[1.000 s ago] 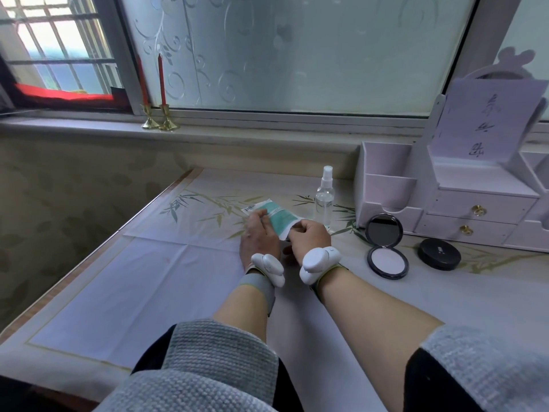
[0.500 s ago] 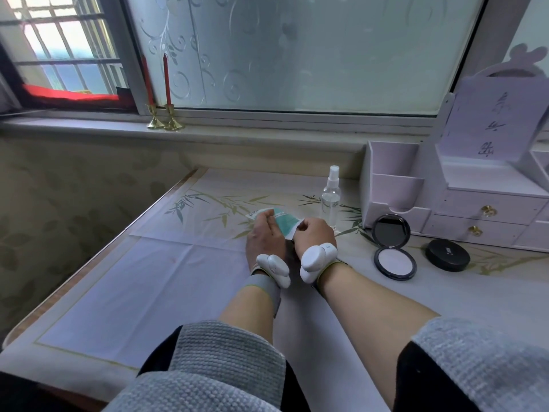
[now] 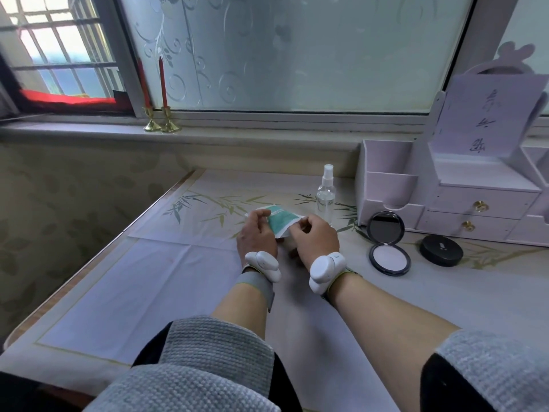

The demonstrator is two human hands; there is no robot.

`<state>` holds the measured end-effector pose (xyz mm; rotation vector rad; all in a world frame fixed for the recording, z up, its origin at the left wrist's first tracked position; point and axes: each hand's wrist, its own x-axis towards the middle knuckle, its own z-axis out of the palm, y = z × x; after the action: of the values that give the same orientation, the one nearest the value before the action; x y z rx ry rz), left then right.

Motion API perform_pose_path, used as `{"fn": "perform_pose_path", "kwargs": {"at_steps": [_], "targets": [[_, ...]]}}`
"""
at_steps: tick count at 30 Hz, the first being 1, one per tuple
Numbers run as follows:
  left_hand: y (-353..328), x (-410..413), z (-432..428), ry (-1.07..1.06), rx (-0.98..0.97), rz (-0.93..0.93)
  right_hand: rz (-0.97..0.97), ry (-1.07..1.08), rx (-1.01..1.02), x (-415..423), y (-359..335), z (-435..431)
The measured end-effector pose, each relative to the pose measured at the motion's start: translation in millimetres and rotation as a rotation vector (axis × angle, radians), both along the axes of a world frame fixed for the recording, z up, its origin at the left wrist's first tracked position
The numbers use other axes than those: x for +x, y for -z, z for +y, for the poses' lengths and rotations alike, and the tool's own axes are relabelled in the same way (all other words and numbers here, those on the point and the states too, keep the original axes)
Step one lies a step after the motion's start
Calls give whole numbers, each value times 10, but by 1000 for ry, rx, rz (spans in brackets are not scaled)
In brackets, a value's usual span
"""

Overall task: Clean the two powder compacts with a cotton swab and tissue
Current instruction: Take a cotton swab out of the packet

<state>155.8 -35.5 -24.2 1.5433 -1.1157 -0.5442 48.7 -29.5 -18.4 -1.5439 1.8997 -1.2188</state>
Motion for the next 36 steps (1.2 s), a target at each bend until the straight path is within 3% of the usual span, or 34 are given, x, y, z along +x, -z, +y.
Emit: {"fn": "perform_pose_path", "kwargs": {"at_steps": [8,16,28,36], "targets": [[14,25,-24,-49,25,79,-147,31,1,-153,28,54],[12,-21,-40,-47,87,-22,-379,117,-49,-281,-25,95],[20,-63,-36,4,158,-168,-56,7,-20,-162,119,-40],[46,-87,-82,67,87,-176,-71,-22,-8,-189,101,-40]]}}
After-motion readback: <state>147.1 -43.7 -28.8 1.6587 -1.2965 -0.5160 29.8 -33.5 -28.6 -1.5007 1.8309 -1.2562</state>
